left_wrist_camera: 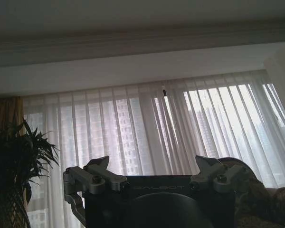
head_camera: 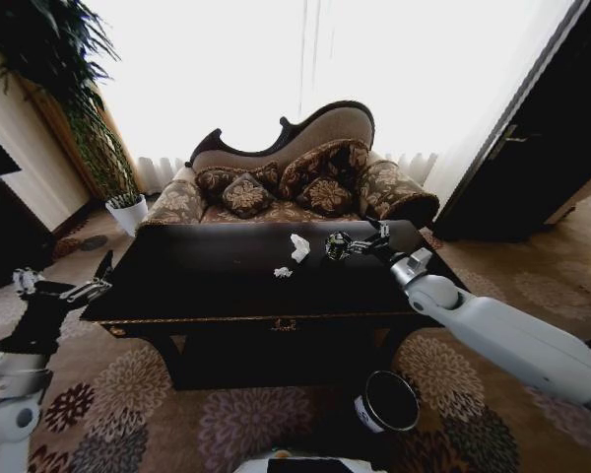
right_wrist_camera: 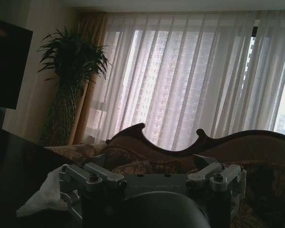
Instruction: Move to the front of the table and place the trash on the table into the trash bin.
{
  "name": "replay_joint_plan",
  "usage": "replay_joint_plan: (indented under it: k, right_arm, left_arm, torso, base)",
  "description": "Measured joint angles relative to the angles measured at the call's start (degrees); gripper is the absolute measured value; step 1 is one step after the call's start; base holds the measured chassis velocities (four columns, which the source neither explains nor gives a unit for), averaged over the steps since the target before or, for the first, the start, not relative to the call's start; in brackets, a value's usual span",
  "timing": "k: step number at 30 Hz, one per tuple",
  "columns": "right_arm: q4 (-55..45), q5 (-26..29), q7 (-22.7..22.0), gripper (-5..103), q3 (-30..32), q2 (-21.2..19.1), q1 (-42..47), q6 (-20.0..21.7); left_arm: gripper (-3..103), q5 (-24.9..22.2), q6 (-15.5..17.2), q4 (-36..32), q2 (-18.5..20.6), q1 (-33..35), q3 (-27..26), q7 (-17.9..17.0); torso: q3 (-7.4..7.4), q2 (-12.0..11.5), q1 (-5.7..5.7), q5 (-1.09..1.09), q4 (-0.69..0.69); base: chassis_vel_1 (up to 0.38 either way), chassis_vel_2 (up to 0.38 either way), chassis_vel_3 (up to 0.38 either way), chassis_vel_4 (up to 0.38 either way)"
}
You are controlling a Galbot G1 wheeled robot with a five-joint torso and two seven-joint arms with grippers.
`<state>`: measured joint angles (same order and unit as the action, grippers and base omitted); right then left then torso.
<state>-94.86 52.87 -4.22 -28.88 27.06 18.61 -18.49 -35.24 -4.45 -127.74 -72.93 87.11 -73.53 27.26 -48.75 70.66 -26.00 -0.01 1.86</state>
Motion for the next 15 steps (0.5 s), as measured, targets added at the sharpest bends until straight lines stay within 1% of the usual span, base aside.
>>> replay_joint_plan:
  k: [4, 6, 9, 15]
  right_arm:
    - [2.15, -0.04, 1.53, 100, -4.56, 1.06, -3.51, -0.42]
    - [2.41, -0.06, 1.69, 100, -5.13, 1.27, -3.99, -0.54]
    - [3.72, -0.12, 2.31, 100, -8.12, 2.25, -6.67, -0.96]
    - [4.46, -0.07, 3.04, 100, -9.62, 2.55, -8.15, -1.20]
  left_arm:
    - [100, 0.07, -0.07, -0.03, -0.27, 0.04, 0.13, 0.07]
    - [100, 0.07, -0.10, -0.04, -0.28, 0.04, 0.13, 0.07]
    - [100, 0.13, -0.19, 0.08, -0.28, 0.05, 0.13, 0.09]
    - [100, 0.40, -0.24, 0.42, -0.33, -0.09, 0.24, 0.10]
  torso:
    - [0.00, 0.01, 0.00, 0.00, 0.00]
    - [0.00, 0.00, 0.00, 0.00, 0.00]
    - [0.00, 0.01, 0.00, -0.01, -0.01]
    - [0.00, 0.01, 0.00, -0.01, -0.01]
  base:
    - [0.000, 0.000, 0.000, 0.000]
    - [0.000, 0.000, 0.000, 0.000]
    - [0.000, 0.000, 0.000, 0.000]
    - [0.000, 0.000, 0.000, 0.000]
